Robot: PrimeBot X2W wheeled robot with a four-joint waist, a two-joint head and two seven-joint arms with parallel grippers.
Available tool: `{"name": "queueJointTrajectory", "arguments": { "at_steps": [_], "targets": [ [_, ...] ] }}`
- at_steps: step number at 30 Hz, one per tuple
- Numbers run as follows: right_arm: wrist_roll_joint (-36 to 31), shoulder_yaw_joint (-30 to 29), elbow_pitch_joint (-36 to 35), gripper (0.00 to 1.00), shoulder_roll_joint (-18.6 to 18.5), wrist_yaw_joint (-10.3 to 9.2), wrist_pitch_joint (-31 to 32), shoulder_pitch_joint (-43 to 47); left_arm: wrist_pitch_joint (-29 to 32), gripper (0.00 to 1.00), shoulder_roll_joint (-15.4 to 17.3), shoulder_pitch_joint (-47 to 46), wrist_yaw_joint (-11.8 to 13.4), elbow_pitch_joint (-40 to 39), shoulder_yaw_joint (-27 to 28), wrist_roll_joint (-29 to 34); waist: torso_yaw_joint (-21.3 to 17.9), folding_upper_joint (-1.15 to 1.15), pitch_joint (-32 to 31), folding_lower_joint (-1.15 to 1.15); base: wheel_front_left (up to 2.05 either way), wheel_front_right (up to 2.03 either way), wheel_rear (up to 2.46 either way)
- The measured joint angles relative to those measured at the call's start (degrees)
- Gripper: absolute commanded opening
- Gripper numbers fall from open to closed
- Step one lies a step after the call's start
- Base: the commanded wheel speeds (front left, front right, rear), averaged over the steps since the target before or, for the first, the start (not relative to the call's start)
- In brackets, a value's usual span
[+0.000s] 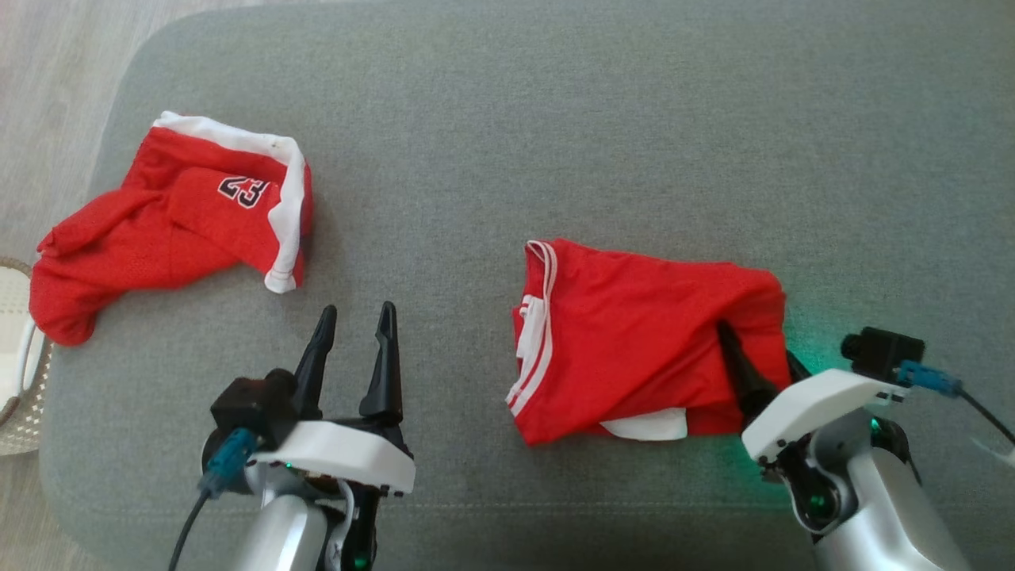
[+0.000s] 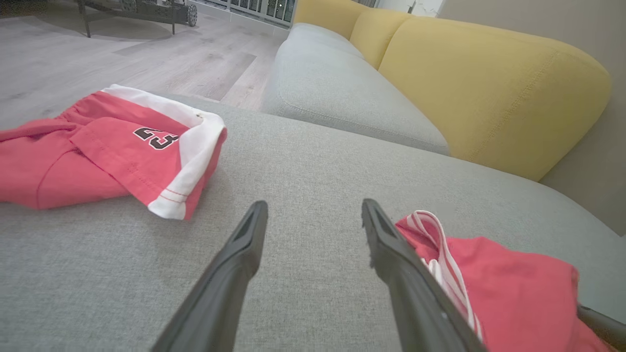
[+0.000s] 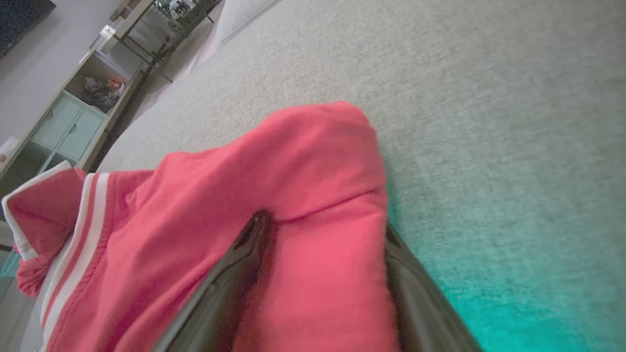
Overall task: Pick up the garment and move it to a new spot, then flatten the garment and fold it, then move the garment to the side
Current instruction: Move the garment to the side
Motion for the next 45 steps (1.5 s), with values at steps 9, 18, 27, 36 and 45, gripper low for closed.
{"name": "queueJointTrajectory", "arguments": {
  "at_steps": [9, 18, 27, 36, 45],
  "targets": [
    [-12.9, 1.1, 3.1, 0.00, -0.6, 0.00, -4.5, -1.2, 0.0, 1.00, 0.0, 0.0, -0.5, 0.5, 0.0, 0.9, -0.7, 0.00, -0.6, 0.00, 0.00, 0.00, 0.00],
    [-26.4, 5.2, 1.6, 0.00, -5.5, 0.01, -6.6, -2.6, 0.0, 1.00, 0.0, 0.0, -0.7, 0.9, -0.1, 1.9, -3.1, 0.00, -1.6, 0.00, 0.00, 0.00, 0.00],
    [-28.5, 5.4, -2.3, 0.00, -14.9, 0.01, -2.4, -9.5, 0.0, 1.00, 0.0, -3.7, -2.1, 0.7, -0.9, 5.4, -7.6, 0.00, 2.5, 0.00, 0.00, 0.00, 0.00],
    [-26.7, 5.2, -2.2, 0.00, -20.5, 0.02, -1.3, -21.8, -0.4, 1.00, -0.1, -14.7, -5.7, 1.1, -0.3, 10.2, -14.5, 0.00, 11.8, 0.01, 0.00, 0.00, 0.00],
    [-26.7, -2.6, 0.5, 0.00, -22.9, 0.02, -1.5, -27.3, -0.4, 1.00, -0.2, -22.6, -7.0, 0.9, -2.4, 11.2, -20.0, 0.00, 21.1, 0.01, 0.00, 0.00, 0.00]
  ]
}}
